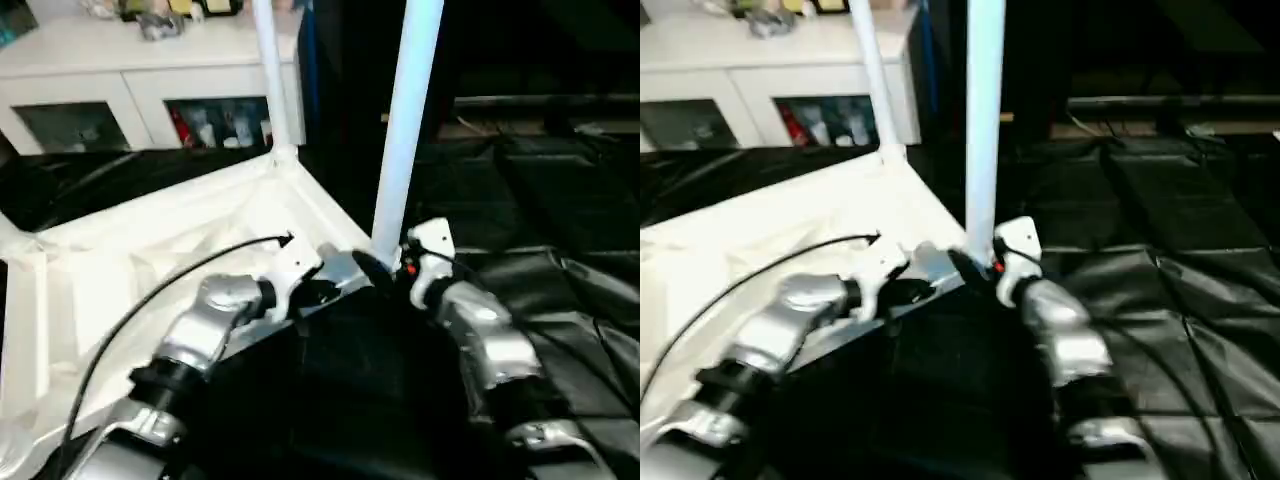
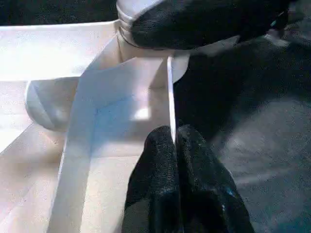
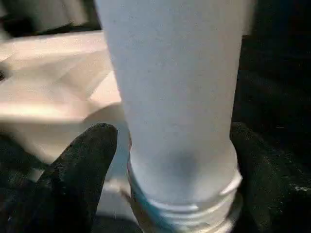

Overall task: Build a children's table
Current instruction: Rotate leg to tighten

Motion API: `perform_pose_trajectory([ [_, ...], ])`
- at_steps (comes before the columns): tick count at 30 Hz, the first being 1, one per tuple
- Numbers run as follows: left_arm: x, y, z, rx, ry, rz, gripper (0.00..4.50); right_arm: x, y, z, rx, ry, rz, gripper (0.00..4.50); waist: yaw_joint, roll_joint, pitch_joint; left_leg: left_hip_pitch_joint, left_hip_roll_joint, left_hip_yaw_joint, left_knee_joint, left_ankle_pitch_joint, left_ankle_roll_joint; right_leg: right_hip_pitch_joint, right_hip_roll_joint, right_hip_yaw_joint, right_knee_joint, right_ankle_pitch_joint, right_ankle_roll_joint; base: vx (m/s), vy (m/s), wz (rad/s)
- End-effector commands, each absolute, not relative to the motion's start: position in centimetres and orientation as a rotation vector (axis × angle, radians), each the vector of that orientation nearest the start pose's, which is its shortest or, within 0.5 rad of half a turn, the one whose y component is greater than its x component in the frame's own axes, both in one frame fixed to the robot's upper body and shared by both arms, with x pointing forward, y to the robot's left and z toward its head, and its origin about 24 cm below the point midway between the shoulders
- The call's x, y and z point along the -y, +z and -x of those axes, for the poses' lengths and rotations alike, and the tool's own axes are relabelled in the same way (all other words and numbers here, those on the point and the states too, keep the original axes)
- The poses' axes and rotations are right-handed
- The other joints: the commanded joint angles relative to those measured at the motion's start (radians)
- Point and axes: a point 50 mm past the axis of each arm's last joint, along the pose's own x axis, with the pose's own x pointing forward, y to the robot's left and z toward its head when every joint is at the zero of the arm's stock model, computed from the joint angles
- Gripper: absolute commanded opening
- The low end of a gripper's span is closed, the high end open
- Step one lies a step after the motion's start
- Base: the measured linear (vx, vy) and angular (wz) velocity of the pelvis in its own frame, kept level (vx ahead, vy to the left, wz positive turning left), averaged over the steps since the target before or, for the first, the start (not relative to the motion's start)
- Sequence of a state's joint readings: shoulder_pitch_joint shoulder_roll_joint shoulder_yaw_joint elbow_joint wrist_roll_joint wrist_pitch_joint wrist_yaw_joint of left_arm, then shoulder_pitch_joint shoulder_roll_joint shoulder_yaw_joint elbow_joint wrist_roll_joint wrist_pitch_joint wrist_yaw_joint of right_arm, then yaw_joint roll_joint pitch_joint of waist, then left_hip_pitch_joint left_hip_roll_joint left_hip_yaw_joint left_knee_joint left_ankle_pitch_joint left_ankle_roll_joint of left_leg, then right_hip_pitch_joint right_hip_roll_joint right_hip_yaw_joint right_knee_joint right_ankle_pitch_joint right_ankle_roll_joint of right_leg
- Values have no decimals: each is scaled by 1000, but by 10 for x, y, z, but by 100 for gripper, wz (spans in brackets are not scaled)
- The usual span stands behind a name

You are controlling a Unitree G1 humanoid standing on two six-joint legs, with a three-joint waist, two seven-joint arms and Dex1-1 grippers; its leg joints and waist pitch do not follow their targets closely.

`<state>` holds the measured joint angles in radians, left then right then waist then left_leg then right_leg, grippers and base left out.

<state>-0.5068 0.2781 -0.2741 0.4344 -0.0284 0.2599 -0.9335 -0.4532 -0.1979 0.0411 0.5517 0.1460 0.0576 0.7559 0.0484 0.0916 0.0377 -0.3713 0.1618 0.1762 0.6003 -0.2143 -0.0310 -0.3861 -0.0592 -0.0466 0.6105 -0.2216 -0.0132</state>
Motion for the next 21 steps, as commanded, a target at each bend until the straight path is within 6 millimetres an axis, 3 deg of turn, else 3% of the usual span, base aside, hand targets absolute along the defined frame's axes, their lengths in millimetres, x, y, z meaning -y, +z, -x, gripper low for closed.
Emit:
perform_pose_trajectory([
  [1,-102,41,-302,-422,-1222,-290,0,109,39,-308,-208,1021,5,385,8,-9,-59,0,70,-27,-58,-35,149,51,-94,42,-50,126,-281,0,0,0],
  [6,-120,42,-292,-451,-1347,-296,0,127,51,-302,-206,1160,56,385,15,-5,-53,7,77,-26,-65,-102,122,47,-92,40,-60,-3,-277,0,0,0],
  [9,-127,45,-290,-464,-1381,-283,0,133,54,-301,-225,1217,82,385,21,-4,-51,10,78,-24,-68,-116,103,42,-92,42,-61,-34,-281,0,0,0],
  [14,-132,49,-292,-459,-1379,-285,0,132,49,-299,-269,1260,128,351,31,-1,-55,10,77,-24,-65,-87,92,44,-92,41,-54,9,-278,0,0,0],
  [18,-135,49,-293,-459,-1379,-290,0,130,47,-299,-280,1271,156,316,32,-7,-57,6,74,-23,-61,-62,102,47,-95,41,-51,49,-279,0,0,0],
  [21,-135,49,-293,-460,-1370,-287,0,129,46,-298,-285,1276,160,298,36,-9,-57,6,75,-23,-61,-61,104,46,-94,39,-52,30,-276,0,0,0],
])
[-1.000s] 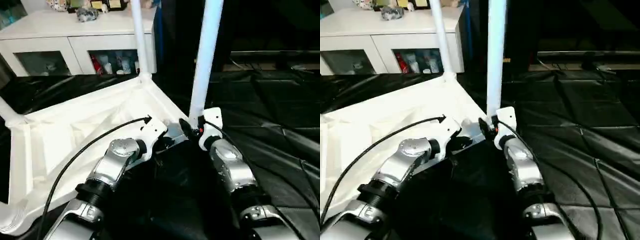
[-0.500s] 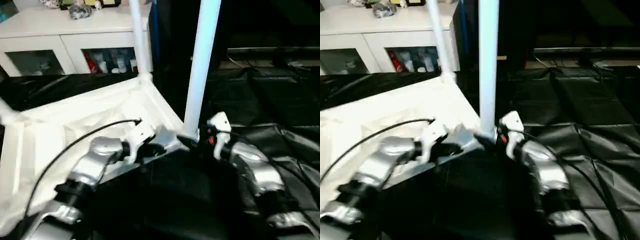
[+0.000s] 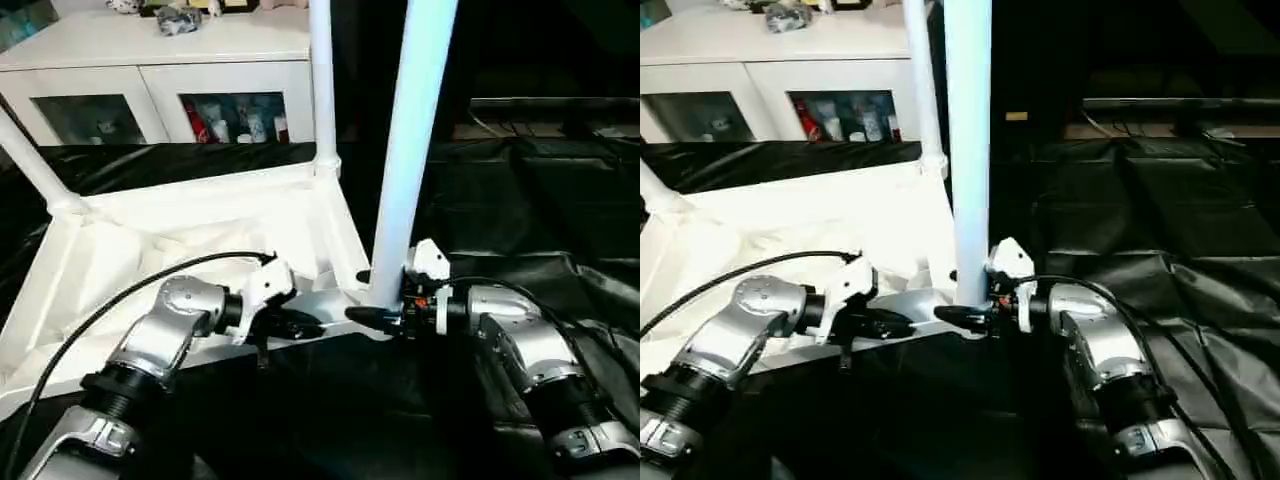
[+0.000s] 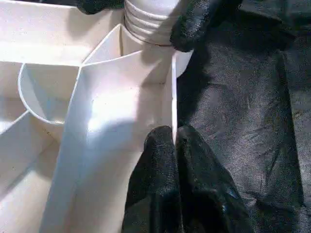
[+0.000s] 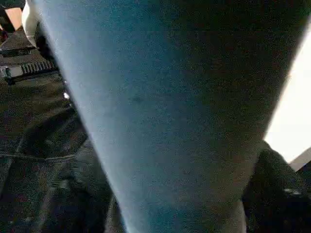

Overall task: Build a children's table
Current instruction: Rotate leg to tighten

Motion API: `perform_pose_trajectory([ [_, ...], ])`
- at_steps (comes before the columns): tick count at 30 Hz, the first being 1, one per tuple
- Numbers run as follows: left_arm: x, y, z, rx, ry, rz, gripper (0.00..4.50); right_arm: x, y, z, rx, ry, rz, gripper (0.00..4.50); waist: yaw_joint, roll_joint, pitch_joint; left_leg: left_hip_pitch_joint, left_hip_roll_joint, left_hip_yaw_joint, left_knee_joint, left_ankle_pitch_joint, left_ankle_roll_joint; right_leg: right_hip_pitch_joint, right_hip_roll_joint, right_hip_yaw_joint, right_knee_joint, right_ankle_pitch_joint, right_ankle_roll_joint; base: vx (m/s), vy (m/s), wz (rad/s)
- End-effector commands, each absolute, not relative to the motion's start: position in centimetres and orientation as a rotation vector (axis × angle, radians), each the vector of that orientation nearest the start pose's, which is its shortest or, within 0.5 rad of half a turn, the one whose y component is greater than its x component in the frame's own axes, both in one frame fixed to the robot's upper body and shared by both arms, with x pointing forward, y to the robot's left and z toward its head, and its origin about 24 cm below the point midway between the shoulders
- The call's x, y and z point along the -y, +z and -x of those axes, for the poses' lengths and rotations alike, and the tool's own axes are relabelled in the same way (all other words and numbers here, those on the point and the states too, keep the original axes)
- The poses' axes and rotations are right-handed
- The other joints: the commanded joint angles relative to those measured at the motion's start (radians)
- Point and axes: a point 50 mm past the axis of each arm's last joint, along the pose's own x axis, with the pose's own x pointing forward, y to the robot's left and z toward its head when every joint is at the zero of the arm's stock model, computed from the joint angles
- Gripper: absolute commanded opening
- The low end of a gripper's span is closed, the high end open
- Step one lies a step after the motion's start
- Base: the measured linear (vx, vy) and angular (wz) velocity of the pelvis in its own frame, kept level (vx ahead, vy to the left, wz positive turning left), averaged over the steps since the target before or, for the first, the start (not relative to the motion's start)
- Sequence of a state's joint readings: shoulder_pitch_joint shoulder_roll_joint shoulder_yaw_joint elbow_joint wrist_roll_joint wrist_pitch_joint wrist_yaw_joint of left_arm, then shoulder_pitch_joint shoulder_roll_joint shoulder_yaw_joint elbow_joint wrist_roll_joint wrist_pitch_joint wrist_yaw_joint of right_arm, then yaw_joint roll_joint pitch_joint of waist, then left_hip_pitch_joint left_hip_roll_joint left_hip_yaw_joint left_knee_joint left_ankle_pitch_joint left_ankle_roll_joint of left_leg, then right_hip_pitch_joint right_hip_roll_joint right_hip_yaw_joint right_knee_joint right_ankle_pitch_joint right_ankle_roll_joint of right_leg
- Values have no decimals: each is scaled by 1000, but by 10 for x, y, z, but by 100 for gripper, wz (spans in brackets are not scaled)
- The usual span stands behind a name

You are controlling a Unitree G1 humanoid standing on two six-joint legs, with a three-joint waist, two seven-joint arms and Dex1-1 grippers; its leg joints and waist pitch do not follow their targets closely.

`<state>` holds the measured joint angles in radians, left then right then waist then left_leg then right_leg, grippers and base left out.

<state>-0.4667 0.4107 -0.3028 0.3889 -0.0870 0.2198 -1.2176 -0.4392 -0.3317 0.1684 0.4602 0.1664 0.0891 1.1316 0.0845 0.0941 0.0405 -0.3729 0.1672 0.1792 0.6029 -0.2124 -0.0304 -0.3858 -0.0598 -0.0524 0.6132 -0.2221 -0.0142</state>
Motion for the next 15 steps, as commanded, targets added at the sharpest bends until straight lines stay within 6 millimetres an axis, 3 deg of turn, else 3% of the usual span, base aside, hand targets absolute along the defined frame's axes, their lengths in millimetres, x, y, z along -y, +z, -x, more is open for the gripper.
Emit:
perform_pose_trajectory([
  [1,-135,49,-292,-460,-1370,-287,0,129,46,-299,-287,1274,163,285,0,-10,-60,8,71,-26,-64,-66,102,45,-93,45,-55,21,-274,0,0,0],
  [8,-137,46,-289,-471,-1364,-290,0,130,43,-298,-309,1281,182,269,0,-14,-61,7,70,-26,-62,-51,106,46,-93,45,-53,22,-272,0,0,0],
  [11,-137,41,-295,-472,-1277,-331,0,129,36,-299,-320,1216,142,269,-1,-14,-61,7,70,-27,-62,-45,113,45,-93,45,-53,26,-272,0,0,0],
  [12,-134,40,-303,-461,-1187,-340,0,128,30,-300,-326,1144,114,268,-2,-12,-58,9,70,-25,-63,-62,109,41,-92,45,-58,-1,-270,0,0,0],
  [15,-127,41,-314,-432,-1070,-310,0,126,19,-304,-363,998,96,267,-6,-18,-46,19,69,-24,-76,-165,50,38,-94,50,-79,-175,-250,0,0,0],
])
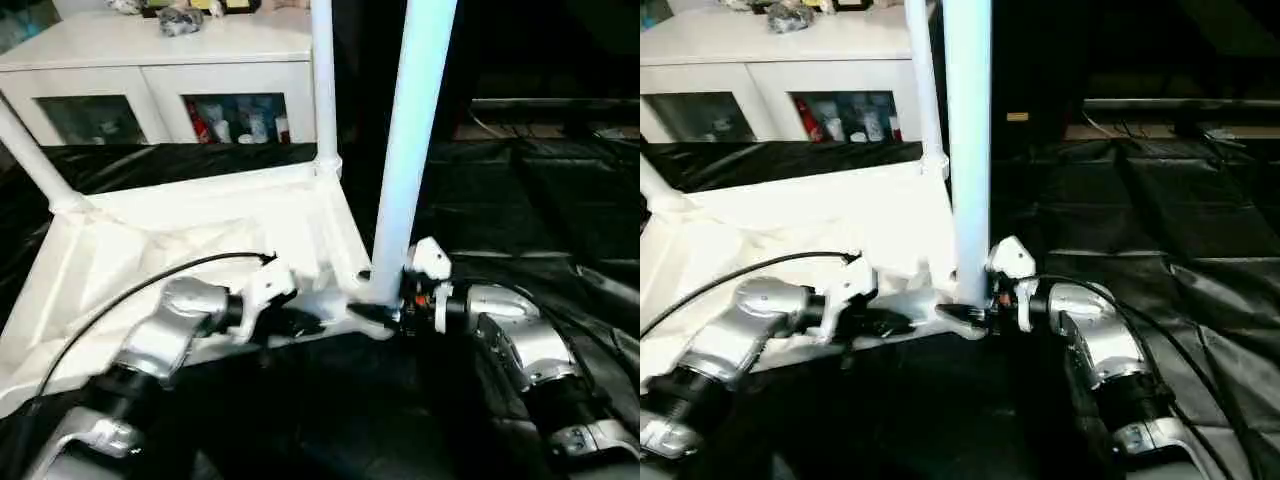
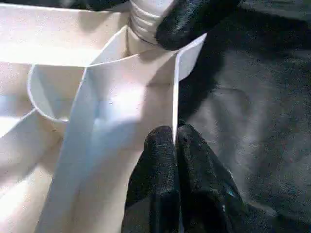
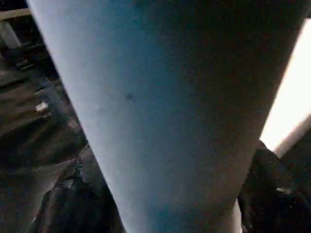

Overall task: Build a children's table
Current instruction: Rotate leg to tighten

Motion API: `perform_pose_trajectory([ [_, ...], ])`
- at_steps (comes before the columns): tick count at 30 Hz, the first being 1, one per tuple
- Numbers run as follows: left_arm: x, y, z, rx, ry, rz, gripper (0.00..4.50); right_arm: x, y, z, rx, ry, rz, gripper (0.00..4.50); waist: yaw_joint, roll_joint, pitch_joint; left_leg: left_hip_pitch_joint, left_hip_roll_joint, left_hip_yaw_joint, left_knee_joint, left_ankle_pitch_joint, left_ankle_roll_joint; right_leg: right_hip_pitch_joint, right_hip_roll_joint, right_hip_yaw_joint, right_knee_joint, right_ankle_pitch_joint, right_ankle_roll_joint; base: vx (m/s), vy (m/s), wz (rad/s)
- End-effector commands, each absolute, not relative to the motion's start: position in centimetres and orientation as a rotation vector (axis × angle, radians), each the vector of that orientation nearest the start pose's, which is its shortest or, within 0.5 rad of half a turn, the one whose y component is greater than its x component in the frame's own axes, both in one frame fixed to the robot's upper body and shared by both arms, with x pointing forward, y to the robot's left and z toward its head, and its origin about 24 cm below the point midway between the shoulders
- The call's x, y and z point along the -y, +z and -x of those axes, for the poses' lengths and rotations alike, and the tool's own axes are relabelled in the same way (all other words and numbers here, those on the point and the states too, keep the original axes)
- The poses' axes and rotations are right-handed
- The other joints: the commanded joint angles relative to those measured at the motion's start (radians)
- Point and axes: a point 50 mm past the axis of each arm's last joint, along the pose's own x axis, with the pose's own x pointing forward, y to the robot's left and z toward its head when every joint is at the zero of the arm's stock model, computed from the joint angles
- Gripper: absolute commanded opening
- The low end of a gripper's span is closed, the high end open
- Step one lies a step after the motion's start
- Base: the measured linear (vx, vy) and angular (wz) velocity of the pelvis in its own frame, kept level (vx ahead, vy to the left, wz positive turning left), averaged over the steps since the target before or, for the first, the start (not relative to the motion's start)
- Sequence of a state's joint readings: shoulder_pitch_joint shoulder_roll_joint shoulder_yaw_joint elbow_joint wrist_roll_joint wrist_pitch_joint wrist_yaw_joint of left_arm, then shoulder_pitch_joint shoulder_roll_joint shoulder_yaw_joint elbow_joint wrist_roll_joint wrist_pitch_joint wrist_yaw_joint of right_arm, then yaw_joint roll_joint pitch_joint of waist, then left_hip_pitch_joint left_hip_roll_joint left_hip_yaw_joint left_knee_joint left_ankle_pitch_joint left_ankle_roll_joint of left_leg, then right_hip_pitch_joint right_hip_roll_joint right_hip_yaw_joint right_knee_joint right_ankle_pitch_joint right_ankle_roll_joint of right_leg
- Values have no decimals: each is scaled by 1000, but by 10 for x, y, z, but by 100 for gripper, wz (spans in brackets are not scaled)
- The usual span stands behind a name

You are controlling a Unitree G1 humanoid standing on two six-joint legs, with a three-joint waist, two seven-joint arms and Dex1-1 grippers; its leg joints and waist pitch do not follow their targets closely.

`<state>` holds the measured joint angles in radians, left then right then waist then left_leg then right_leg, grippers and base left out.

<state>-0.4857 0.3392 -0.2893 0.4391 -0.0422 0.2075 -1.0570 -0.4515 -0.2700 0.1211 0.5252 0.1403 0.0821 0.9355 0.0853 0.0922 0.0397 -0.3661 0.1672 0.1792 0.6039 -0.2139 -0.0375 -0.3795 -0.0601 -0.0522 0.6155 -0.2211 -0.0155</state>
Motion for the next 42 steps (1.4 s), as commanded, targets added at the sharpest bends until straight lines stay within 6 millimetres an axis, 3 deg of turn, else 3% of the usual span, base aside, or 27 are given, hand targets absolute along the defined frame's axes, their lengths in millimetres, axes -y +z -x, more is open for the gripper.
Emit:
perform_pose_trajectory([
  [1,-120,42,-318,-421,-1026,-287,0,125,13,-306,-383,919,84,267,-7,-16,-44,16,68,-26,-81,-187,35,33,-96,50,-86,-239,-236,0,0,0],
  [4,-94,45,-330,-394,-939,-228,0,116,0,-309,-414,706,23,267,-8,-8,-42,20,66,-29,-86,-215,1,28,-96,52,-94,-302,-208,0,0,0],
  [6,-69,48,-334,-371,-926,-201,0,101,-4,-312,-429,597,0,267,-13,-11,-37,24,64,-30,-91,-253,-13,25,-96,54,-104,-349,-184,0,0,0],
  [7,-63,48,-334,-367,-940,-198,0,95,-3,-313,-421,600,-3,267,-16,-5,-33,27,64,-33,-96,-295,-22,23,-95,53,-108,-383,-173,0,0,0],
  [8,-63,48,-334,-367,-940,-198,0,95,-3,-313,-421,600,-3,267,-16,-8,-33,29,63,-34,-96,-310,-24,25,-97,52,-110,-395,-170,0,0,0],
  [9,-53,49,-333,-360,-969,-203,0,80,3,-313,-380,650,6,267,-15,-2,-35,26,63,-38,-98,-315,-22,30,-100,55,-107,-388,-164,0,0,0],
  [10,-53,49,-333,-360,-969,-203,0,80,3,-313,-380,650,6,267,-16,-8,-39,24,62,-37,-97,-296,-14,31,-98,58,-107,-353,-164,0,0,0],
  [11,-51,49,-332,-357,-979,-204,0,76,6,-313,-361,680,1,302,-14,0,-41,24,62,-37,-96,-283,-9,32,-99,59,-104,-327,-169,0,0,0],
  [13,-48,50,-331,-354,-1000,-199,0,69,14,-313,-316,748,-19,323,-14,-6,-43,17,60,-33,-92,-237,17,35,-98,59,-102,-276,-182,0,0,0],
  [20,-63,47,-323,-366,-1097,-222,0,86,26,-307,-264,938,-2,395,-10,-6,-50,8,65,-33,-86,-159,64,41,-99,56,-91,-188,-198,0,0,0],
  [21,-69,48,-318,-363,-1153,-222,0,96,28,-304,-269,987,13,411,-7,-12,-54,3,66,-33,-83,-131,79,47,-97,54,-85,-136,-204,0,0,0],
  [22,-69,48,-318,-363,-1153,-222,0,96,28,-304,-269,987,13,411,-3,-6,-59,2,68,-33,-76,-92,99,46,-98,53,-75,-58,-219,0,0,0],
  [23,-75,49,-313,-363,-1199,-225,0,105,30,-302,-275,1025,24,411,-6,-5,-58,-3,68,-32,-75,-72,107,47,-97,52,-71,-23,-226,0,0,0],
  [24,-80,49,-310,-368,-1223,-234,0,110,31,-301,-279,1044,32,438,-1,-8,-66,-3,68,-33,-69,-38,125,50,-94,47,-62,39,-234,0,0,0],
  [25,-81,49,-309,-370,-1229,-236,0,112,31,-301,-281,1047,34,446,-3,-9,-71,-9,63,-30,-58,13,153,49,-93,48,-49,139,-241,0,0,0],
  [27,-83,49,-308,-372,-1237,-241,0,114,32,-301,-283,1052,37,446,-3,-6,-70,-8,63,-28,-53,28,182,39,-92,44,-49,179,-254,0,0,0],
  [31,-109,51,-298,-405,-1335,-249,0,137,34,-297,-332,1150,162,446,5,1,-68,-6,72,-29,-55,-21,165,33,-90,39,-54,81,-262,0,0,0],
  [36,-124,54,-296,-430,-1354,-259,0,142,37,-296,-345,1193,161,446,5,-3,-62,-5,74,-27,-63,-72,134,33,-92,38,-60,-3,-258,0,0,0],
  [38,-128,55,-295,-434,-1354,-261,0,143,37,-295,-350,1205,163,446,5,-2,-62,-5,74,-28,-64,-71,125,34,-92,38,-59,-4,-257,0,0,0],
  [39,-130,56,-295,-434,-1352,-263,0,143,37,-295,-353,1210,168,420,5,-4,-63,-7,74,-28,-64,-63,122,35,-93,38,-57,7,-257,0,0,0],
  [42,-135,57,-294,-439,-1349,-269,0,144,37,-294,-358,1236,179,410,6,-6,-68,-9,71,-28,-58,-24,135,38,-94,38,-50,63,-259,0,0,0],
])
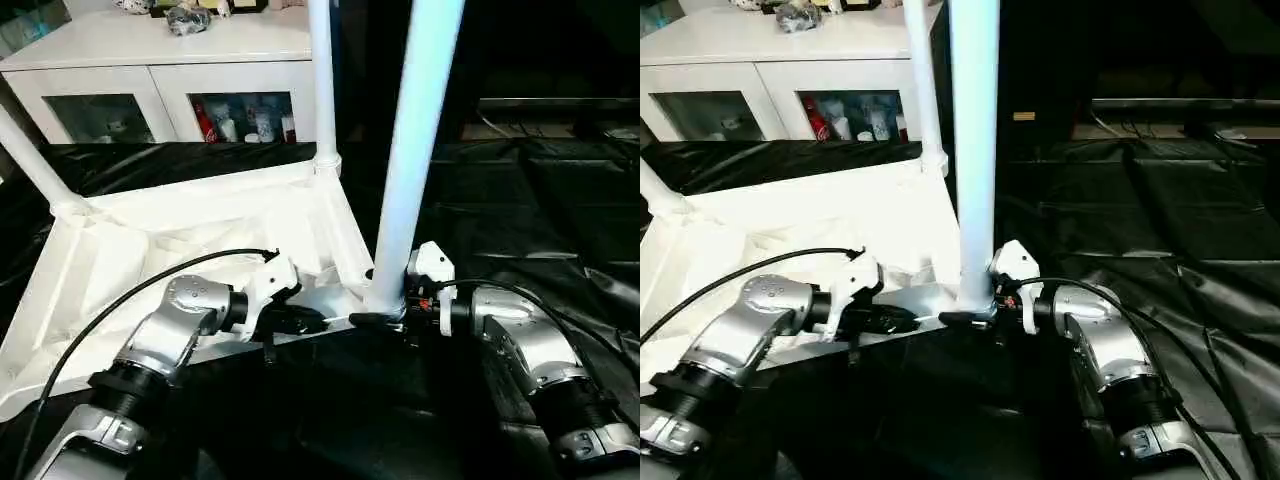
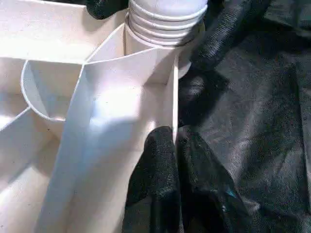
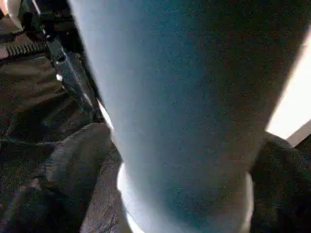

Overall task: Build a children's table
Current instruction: Rotate leg to tighten

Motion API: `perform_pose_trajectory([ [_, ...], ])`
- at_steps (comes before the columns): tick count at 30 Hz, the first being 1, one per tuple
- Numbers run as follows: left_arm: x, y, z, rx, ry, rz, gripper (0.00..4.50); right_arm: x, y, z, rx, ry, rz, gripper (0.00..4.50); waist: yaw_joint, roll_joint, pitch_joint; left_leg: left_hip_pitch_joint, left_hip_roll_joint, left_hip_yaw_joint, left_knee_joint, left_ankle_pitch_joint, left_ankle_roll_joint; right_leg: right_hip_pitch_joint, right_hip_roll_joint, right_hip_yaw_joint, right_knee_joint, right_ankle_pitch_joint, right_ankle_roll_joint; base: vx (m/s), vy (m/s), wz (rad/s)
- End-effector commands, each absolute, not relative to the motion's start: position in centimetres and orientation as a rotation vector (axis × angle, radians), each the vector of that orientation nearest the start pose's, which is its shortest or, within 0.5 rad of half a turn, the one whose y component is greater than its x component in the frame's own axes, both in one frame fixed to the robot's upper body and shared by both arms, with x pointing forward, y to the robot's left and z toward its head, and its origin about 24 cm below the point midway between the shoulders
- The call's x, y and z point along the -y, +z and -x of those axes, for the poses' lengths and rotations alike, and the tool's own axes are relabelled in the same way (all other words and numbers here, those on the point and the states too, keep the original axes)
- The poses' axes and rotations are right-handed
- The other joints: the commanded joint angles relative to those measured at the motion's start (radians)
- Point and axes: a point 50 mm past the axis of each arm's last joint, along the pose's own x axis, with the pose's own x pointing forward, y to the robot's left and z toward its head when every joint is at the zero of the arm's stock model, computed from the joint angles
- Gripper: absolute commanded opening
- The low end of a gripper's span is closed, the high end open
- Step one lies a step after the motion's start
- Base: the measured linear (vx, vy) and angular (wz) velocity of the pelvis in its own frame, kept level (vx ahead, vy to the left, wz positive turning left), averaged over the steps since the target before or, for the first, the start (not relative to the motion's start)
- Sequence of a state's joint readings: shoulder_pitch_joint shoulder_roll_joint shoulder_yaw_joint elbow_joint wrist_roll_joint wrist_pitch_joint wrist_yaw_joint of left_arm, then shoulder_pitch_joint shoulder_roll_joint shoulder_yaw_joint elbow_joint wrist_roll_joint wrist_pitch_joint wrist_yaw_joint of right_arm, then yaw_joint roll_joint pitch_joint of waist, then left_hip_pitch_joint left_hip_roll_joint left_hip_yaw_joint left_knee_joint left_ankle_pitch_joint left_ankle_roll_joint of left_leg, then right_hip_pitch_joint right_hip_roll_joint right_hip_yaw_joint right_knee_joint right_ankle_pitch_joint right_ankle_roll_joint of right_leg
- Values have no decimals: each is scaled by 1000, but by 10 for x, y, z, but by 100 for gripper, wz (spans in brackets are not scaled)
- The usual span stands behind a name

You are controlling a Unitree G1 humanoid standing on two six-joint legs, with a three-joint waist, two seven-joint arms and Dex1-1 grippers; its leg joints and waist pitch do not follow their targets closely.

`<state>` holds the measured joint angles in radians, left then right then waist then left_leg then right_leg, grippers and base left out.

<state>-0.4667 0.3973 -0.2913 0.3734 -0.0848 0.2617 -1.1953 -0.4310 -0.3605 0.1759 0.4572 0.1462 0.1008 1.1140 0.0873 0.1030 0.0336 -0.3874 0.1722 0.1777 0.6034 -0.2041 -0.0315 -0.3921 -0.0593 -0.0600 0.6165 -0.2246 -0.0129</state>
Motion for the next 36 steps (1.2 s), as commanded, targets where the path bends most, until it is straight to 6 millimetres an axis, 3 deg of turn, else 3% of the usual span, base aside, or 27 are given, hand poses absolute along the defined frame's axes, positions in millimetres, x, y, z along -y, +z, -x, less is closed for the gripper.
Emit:
perform_pose_trajectory([
  [1,-136,58,-294,-440,-1350,-268,0,144,37,-294,-357,1240,179,400,5,-17,-62,12,65,-26,-55,-23,137,49,-93,45,-50,83,-263,0,0,0],
  [4,-136,57,-293,-443,-1353,-264,0,144,38,-294,-354,1245,175,370,5,-16,-63,11,65,-26,-52,-9,151,49,-93,43,-48,98,-264,0,0,0],
  [10,-133,54,-291,-436,-1346,-249,0,140,34,-292,-363,1229,100,322,6,-18,-64,12,67,-26,-52,-15,151,48,-92,42,-48,69,-265,0,0,0],
  [14,-125,49,-300,-438,-1238,-280,0,130,18,-292,-372,1089,96,285,4,-17,-61,14,68,-27,-55,-21,137,44,-92,44,-52,50,-262,0,0,0],
  [16,-123,46,-304,-452,-1192,-278,0,128,13,-296,-378,1001,111,278,-3,-18,-52,20,64,-26,-66,-112,86,44,-94,46,-68,-79,-252,0,0,0],
  [17,-123,46,-304,-452,-1192,-278,0,128,13,-296,-378,1001,111,278,-3,-18,-52,20,64,-26,-66,-112,86,44,-94,46,-68,-79,-252,0,0,0],
  [18,-106,45,-316,-428,-1066,-255,0,118,1,-304,-391,784,83,276,-6,-17,-48,22,65,-26,-72,-159,50,44,-96,49,-75,-155,-236,0,0,0],
  [19,-100,44,-320,-420,-1026,-253,0,114,-2,-305,-397,741,80,275,-14,-15,-38,29,62,-25,-80,-213,19,38,-94,50,-87,-236,-226,0,0,0],
  [21,-95,44,-323,-414,-993,-255,0,109,-3,-305,-401,716,80,274,-18,-22,-33,40,57,-30,-87,-294,-17,42,-99,49,-102,-388,-183,0,0,0],
  [22,-86,44,-328,-404,-941,-257,0,101,-5,-309,-421,619,80,274,-17,-11,-36,45,60,-33,-89,-297,-20,39,-101,53,-104,-393,-169,0,0,0],
  [25,-77,45,-331,-392,-911,-254,0,91,-6,-310,-434,593,101,274,-25,-16,-30,51,57,-34,-97,-343,-33,36,-97,51,-113,-419,-157,0,0,0],
  [26,-67,47,-330,-376,-940,-230,0,77,-2,-307,-397,696,144,274,-25,-17,-33,46,58,-35,-97,-337,-29,41,-101,53,-111,-410,-153,0,0,0],
  [27,-67,47,-330,-376,-940,-229,0,76,-2,-307,-396,698,145,330,-24,-18,-35,42,59,-35,-96,-316,-19,42,-102,55,-110,-385,-152,0,0,0],
  [29,-61,49,-327,-363,-999,-224,0,67,5,-304,-358,781,80,343,-24,-12,-38,37,60,-35,-96,-283,-7,45,-102,55,-105,-332,-160,0,0,0],
  [32,-61,49,-325,-362,-1038,-230,0,69,8,-305,-344,803,52,366,-26,-13,-41,32,60,-35,-96,-265,10,51,-101,53,-99,-270,-177,0,0,0],
  [35,-72,47,-319,-369,-1117,-259,0,89,13,-302,-323,899,66,393,-25,-12,-43,28,61,-34,-93,-247,30,54,-103,53,-98,-251,-180,0,0,0],
  [36,-76,47,-317,-376,-1131,-258,0,95,14,-300,-318,938,82,401,-24,-13,-47,26,63,-35,-90,-228,38,57,-102,51,-94,-207,-186,0,0,0],
])
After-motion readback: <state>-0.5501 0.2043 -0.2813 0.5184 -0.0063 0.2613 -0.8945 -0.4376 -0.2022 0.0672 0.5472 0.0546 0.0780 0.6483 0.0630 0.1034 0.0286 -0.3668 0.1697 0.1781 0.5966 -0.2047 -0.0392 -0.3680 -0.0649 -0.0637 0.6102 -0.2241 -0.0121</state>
